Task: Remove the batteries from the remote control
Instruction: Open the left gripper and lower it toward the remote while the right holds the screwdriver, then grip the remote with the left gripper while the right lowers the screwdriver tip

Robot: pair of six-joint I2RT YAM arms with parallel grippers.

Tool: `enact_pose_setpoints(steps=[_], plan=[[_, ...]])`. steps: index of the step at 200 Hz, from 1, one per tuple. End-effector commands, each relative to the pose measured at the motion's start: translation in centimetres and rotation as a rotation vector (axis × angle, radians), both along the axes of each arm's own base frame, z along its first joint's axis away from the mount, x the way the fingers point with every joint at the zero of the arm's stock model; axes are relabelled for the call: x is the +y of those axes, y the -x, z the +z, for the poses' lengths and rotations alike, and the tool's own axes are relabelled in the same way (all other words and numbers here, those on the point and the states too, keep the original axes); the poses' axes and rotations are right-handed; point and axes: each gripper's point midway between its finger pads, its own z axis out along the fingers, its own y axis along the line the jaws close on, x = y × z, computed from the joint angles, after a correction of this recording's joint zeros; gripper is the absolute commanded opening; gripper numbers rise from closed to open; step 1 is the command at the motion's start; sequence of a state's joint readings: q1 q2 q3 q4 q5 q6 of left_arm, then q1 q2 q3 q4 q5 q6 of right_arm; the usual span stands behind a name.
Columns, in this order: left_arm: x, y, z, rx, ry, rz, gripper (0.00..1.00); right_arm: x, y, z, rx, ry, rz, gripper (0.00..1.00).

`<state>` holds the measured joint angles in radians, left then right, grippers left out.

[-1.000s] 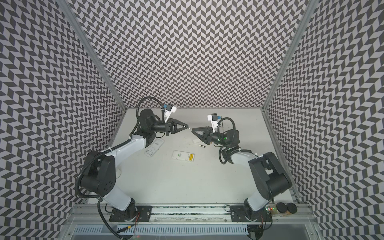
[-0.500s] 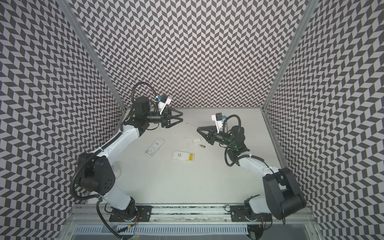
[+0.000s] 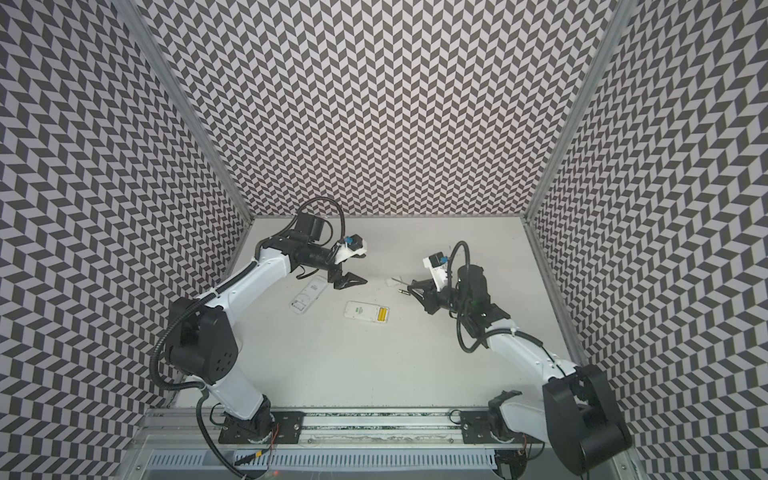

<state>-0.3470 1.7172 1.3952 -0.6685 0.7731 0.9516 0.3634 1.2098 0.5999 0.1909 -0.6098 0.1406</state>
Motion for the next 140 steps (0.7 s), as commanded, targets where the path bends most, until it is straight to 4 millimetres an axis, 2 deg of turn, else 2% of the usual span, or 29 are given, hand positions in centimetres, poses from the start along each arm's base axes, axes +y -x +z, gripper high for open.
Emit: enact_pose_setpoints(steps=[1, 12, 42, 108, 140], plan=[[0.9, 1.4, -4.2, -0.058, -0.155, -0.096, 0.96, -0.6, 0.1, -0.3, -0.082, 0.094, -0.023, 0.00], [0.8, 1.8, -5.7, -0.057, -0.199, -0.111, 0.99, -0.2, 0.4, -0.5, -0.087, 0.116, -0.008, 0.00], [0.6, 2.3, -8.6, -0.045, -0.226, -0.128, 1.00, 0.3, 0.8, -2.0, -0.088, 0.181, 0.006, 0.00], [-1.3, 4.4, -12.7, -0.026, -0.284, -0.223, 0.99, 2.0, 2.1, -4.4, -0.061, 0.275, 0.101, 0.00], [-1.2, 4.6, -14.7, -0.011, -0.309, -0.221, 0.99, 2.9, 2.8, -5.5, -0.047, 0.290, 0.138, 0.00]])
